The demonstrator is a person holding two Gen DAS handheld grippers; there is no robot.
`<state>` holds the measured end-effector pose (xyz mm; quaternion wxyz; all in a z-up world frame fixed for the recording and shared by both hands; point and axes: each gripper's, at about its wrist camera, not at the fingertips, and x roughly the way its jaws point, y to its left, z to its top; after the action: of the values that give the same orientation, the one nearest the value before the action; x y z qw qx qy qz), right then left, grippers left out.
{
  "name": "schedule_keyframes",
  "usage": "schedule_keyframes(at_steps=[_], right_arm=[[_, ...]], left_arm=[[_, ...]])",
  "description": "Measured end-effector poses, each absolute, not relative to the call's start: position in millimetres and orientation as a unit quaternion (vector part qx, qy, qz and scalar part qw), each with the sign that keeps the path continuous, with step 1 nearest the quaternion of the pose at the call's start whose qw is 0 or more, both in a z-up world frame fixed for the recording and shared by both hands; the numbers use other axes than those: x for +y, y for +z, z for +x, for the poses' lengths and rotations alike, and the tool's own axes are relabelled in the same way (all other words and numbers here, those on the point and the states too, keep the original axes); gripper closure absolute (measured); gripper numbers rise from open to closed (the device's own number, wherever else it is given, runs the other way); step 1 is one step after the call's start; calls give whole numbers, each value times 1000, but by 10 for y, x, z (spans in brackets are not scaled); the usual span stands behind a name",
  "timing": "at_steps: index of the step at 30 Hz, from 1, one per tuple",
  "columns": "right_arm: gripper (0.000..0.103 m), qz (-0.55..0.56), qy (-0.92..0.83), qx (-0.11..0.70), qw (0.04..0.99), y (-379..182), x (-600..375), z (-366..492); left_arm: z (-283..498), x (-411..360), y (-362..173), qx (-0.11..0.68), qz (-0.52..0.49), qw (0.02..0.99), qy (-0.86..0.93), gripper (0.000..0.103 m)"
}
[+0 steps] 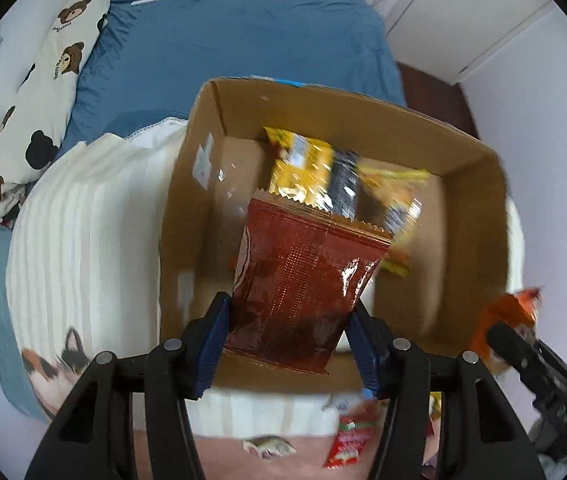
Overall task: Organize snacks
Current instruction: 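Carry both packets into the box and open both tools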
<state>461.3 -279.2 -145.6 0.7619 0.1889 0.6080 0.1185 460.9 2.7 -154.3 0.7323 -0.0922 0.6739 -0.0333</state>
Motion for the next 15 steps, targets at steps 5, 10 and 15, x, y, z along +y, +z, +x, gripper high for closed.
schedule_keyframes(at_steps=[5, 10, 15], right_arm=[[53, 173, 104, 634, 746, -1734, -2740, 4969], [53, 173, 99, 668, 717, -2104, -2659, 5077], [51, 149, 83, 698, 696, -2412, -2589, 5090]], left_arm=[[5085, 77, -1854, 691, -71, 719, -11, 49], [5376, 85, -2099, 700, -42, 712, 6, 48], [5485, 95, -2277, 712, -15, 702, 14, 48]])
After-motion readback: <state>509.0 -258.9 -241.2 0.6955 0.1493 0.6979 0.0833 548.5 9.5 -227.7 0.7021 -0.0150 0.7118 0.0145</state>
